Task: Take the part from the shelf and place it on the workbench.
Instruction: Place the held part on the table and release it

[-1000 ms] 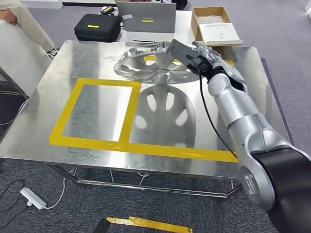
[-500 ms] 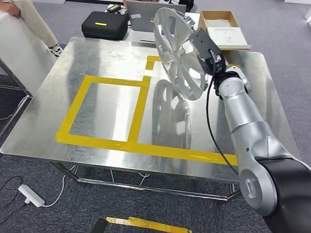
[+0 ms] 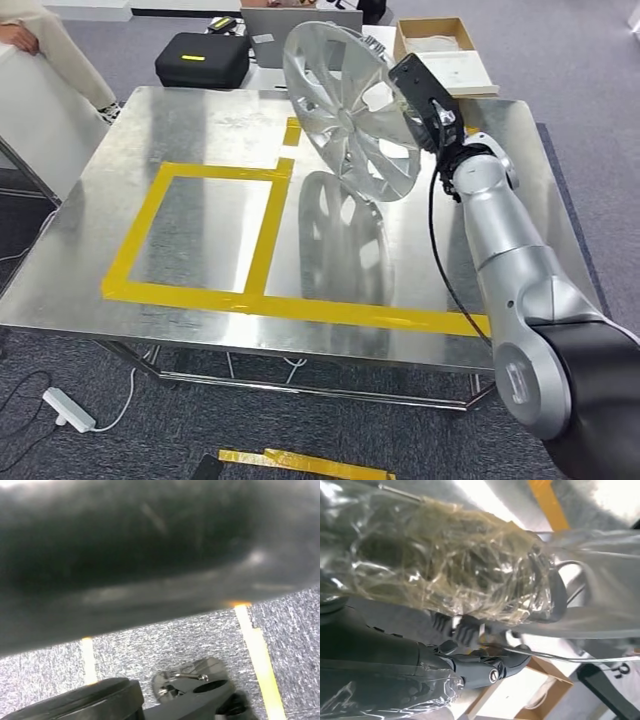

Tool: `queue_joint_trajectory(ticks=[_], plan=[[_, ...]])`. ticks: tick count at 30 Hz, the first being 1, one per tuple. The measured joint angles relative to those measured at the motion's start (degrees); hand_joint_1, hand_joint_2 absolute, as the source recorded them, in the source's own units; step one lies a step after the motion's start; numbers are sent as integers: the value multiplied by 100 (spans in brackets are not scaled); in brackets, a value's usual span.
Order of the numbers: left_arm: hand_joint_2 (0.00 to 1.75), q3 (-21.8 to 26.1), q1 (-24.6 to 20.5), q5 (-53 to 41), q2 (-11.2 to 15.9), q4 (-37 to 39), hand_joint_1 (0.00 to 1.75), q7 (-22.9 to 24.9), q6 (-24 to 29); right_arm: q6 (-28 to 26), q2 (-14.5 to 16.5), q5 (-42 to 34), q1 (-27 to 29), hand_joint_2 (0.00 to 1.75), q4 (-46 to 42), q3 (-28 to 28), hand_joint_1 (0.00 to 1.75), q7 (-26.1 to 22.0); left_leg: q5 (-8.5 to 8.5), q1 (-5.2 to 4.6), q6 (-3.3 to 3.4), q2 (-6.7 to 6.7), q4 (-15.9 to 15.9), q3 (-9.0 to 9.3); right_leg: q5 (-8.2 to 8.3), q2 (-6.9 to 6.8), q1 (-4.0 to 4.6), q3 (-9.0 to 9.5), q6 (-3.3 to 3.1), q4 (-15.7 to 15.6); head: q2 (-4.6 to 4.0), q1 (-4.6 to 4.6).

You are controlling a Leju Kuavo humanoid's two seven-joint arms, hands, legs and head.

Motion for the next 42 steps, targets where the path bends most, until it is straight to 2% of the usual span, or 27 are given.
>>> queue_joint_trajectory(ticks=[1,2,3,4,6,7,9,12,14,16,17,18,19,20,22,24,26,28,30,32,33,34,35,37,38,39,42], plan=[[0,2,3,1,3,0,0,-2,-1,4,0,-47,-2,0,1,11,0,-15,-179,3,-13,2,403,-179,-2,0,3,0,-6,0,0,-11],[0,3,9,1,6,0,0,-5,-3,3,0,-92,7,0,1,19,0,-25,-279,5,-19,3,708,-316,-4,0,8,1,-9,1,0,-10],[0,4,17,2,9,0,0,-9,-5,0,-1,-142,18,0,2,21,0,-32,-273,4,-16,3,833,-370,-4,1,12,2,-10,3,0,-11],[0,4,23,2,11,0,0,-14,-8,-7,-1,-198,26,0,1,24,0,-41,-154,4,-6,3,716,-309,-5,3,15,4,-10,6,0,-11],[0,5,28,7,19,0,0,-27,-10,-32,-3,-314,27,0,-2,29,0,-66,237,0,37,3,-2,50,-11,7,21,12,0,16,0,-11],[0,5,27,10,24,0,0,-35,-9,-45,-7,-359,21,0,-3,33,0,-79,367,-6,61,4,-381,242,-19,11,34,8,14,27,0,-10],[0,5,24,17,30,0,0,-51,-3,-67,-22,-419,18,0,-5,49,0,-103,430,-21,102,7,-773,433,-23,14,55,-10,58,34,0,-5],[0,8,38,19,33,0,0,-64,4,-87,-72,-489,38,0,-6,68,0,-124,432,-14,183,12,-834,445,-52,9,51,-49,148,54,0,2],[0,9,36,21,33,0,0,-73,7,-111,-128,-538,45,0,-7,72,0,-133,457,6,249,15,-865,451,-274,6,37,-234,216,416,0,24],[0,10,32,22,35,0,0,-80,9,-132,-185,-568,87,0,-7,84,0,-135,457,5,277,15,-865,447,-626,4,24,-597,265,1182,0,44],[0,10,35,22,36,0,0,-83,9,-138,-214,-576,125,0,-6,94,0,-135,456,4,279,13,-864,447,-738,3,19,-768,279,1524,0,44],[0,10,40,23,38,0,0,-84,8,-145,-244,-583,162,0,-6,102,0,-137,455,4,280,10,-862,448,-748,3,17,-863,286,1692,0,46],[0,10,43,26,39,0,0,-85,8,-151,-272,-595,189,0,-6,108,0,-140,453,4,279,6,-859,449,-642,2,14,-846,286,1618,0,48],[0,10,45,29,40,0,0,-85,8,-159,-296,-610,202,0,-8,111,0,-146,449,5,273,4,-855,454,-450,-1,12,-718,280,1321,0,47],[0,10,41,34,41,0,0,-85,9,-175,-330,-634,197,0,-19,113,0,-161,432,-9,243,2,-843,455,-90,-12,17,-308,255,484,0,49],[0,11,35,35,43,0,0,-86,9,-189,-347,-645,199,0,-30,117,0,-173,428,-29,195,5,-832,439,11,-14,32,-79,208,62,0,43],[0,14,34,35,45,0,0,-89,11,-209,-359,-656,214,0,-34,122,0,-175,439,-31,142,6,-833,429,6,-7,41,-64,142,37,0,38],[0,19,38,37,48,0,0,-91,19,-237,-373,-668,215,0,-52,126,0,-176,345,-24,84,8,-727,387,24,-10,22,-56,69,16,0,33],[0,29,36,37,52,0,0,-92,26,-249,-378,-676,211,0,-73,140,0,-178,44,-14,33,12,-226,166,33,-13,3,-44,16,-1,0,3],[0,39,37,37,54,0,0,-92,30,-250,-378,-680,230,0,-79,158,0,-178,-277,-4,3,13,523,-186,28,-12,8,-43,-1,0,0,-17],[0,42,41,37,55,0,0,-92,32,-251,-378,-688,247,0,-80,165,0,-178,-321,-4,-1,13,746,-299,26,-10,12,-41,-3,1,0,-19],[0,43,46,37,56,0,0,-92,36,-253,-378,-707,262,0,-81,169,0,-179,-252,-4,4,13,763,-315,25,-9,17,-38,-4,2,0,-21],[0,44,50,37,57,0,0,-92,39,-257,-378,-750,274,0,-86,172,0,-186,-83,-5,19,13,556,-222,24,-7,21,-32,-2,4,0,-21],[0,46,50,37,60,0,0,-92,48,-278,-378,-908,295,0,-115,173,0,-229,314,-17,74,12,-198,141,14,-5,35,-20,14,11,0,-21],[0,48,48,37,61,0,0,-92,51,-297,-378,-996,304,0,-132,173,0,-256,418,-26,100,13,-524,297,9,-5,46,-26,29,19,0,-17],[0,53,46,37,62,0,0,-92,55,-318,-378,-1065,320,0,-151,172,0,-279,455,-34,121,12,-725,388,7,-6,56,-36,49,24,0,-14],[0,84,50,37,57,0,0,-92,66,-348,-378,-1141,387,0,-208,172,0,-307,446,-35,187,10,-847,425,1,-15,56,-68,129,24,0,-14]])
